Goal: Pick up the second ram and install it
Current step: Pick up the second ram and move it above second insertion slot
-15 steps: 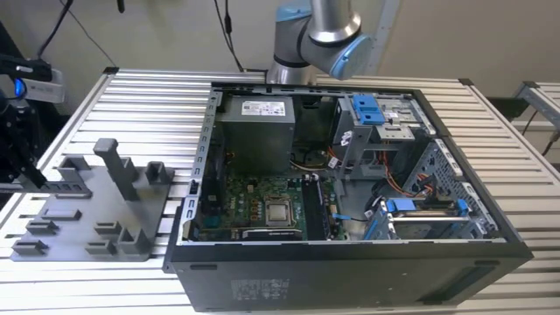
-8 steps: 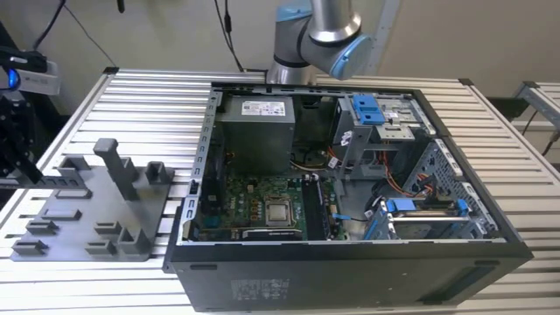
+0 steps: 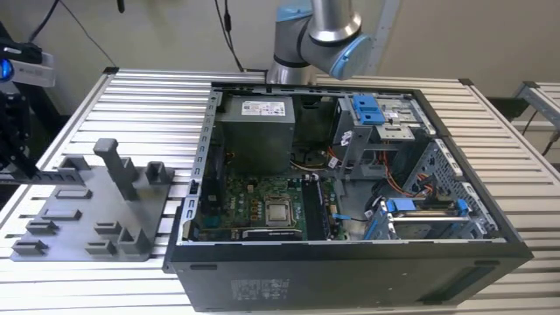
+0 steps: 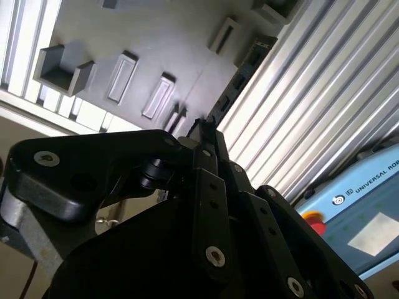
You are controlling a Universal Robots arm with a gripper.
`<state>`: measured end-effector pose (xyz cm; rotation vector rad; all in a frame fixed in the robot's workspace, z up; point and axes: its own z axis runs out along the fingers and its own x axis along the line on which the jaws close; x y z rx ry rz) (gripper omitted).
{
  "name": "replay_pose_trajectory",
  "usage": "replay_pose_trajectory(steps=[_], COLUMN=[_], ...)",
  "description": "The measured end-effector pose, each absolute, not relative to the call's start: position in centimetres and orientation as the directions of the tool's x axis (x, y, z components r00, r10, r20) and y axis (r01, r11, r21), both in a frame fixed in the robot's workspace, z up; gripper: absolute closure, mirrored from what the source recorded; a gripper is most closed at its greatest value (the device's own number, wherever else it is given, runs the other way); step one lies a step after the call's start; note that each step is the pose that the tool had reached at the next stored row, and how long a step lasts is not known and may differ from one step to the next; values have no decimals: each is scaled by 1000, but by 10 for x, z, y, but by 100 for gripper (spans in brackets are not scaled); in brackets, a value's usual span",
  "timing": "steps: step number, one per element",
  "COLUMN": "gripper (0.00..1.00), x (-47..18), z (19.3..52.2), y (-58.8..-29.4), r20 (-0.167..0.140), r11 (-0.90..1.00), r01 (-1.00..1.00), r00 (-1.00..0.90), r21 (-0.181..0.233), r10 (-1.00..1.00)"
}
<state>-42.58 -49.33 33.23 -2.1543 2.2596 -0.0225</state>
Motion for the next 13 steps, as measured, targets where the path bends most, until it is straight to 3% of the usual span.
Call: replay_pose_trajectory(steps=[13], gripper=[86], x=[-426], z=[348], y=[-493], r20=[-4], r11=[48], r01=[-999], r00=[-48], r21=[-24], r10=[-999])
